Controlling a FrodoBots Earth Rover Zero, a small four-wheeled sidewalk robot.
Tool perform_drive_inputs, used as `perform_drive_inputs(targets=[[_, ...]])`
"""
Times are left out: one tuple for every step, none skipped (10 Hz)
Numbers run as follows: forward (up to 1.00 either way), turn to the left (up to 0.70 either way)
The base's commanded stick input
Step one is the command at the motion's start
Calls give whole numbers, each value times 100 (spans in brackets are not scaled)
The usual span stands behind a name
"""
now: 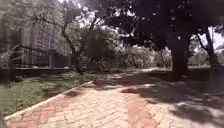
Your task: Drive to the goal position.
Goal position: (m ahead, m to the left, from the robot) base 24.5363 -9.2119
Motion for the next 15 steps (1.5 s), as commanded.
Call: perform_drive_inputs(targets=[[70,0],[70,0],[70,0],[70,0],[70,0],[70,0],[70,0],[70,0],[70,0],[70,0],[70,0],[70,0],[70,0],[70,0],[70,0]])
